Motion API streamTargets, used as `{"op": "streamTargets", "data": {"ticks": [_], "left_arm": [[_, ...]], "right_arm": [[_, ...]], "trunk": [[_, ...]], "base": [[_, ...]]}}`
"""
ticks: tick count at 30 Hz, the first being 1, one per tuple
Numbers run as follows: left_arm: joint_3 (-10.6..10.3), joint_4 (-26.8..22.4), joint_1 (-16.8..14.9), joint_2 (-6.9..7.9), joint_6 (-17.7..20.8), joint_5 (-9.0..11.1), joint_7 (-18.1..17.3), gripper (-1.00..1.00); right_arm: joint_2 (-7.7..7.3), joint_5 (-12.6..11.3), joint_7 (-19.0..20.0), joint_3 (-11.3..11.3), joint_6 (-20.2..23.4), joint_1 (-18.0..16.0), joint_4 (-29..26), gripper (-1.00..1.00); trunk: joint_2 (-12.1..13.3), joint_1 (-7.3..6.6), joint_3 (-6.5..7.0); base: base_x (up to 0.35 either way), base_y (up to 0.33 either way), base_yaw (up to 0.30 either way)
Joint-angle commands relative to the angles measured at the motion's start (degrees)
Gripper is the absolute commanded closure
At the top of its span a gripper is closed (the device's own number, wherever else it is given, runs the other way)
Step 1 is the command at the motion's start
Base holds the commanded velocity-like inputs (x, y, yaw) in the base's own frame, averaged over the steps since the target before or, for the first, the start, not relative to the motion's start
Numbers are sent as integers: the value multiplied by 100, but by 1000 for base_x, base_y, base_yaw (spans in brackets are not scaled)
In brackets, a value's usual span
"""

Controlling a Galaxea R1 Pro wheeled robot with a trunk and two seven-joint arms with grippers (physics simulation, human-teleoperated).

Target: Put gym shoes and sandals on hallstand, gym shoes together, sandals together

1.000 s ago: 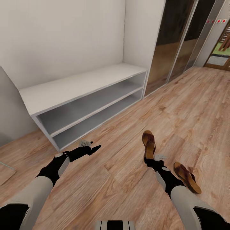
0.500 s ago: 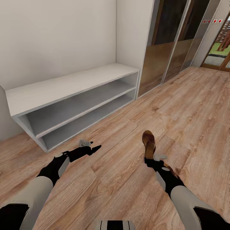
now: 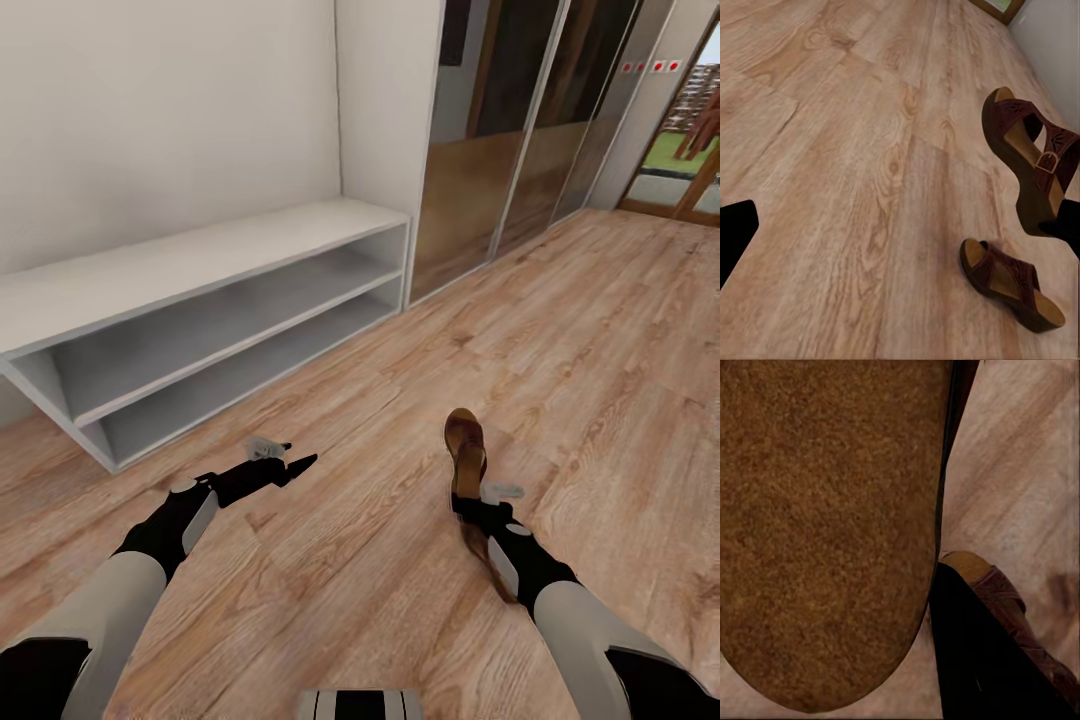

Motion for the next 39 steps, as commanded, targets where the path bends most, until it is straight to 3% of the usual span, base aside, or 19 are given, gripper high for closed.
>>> {"op": "streamTargets", "data": {"ticks": [1, 39], "left_arm": [[-33, 2, -4, 7, 3, 44, -2, -100], [-33, 4, -5, 7, 3, 44, 6, -100]], "right_arm": [[3, 25, -3, -29, -19, -4, 5, 100], [3, 24, -16, -33, -19, -4, -7, 100]], "trunk": [[-2, -2, -4], [-2, -2, -4]], "base": [[-88, -350, 0], [35, -350, 0]]}}
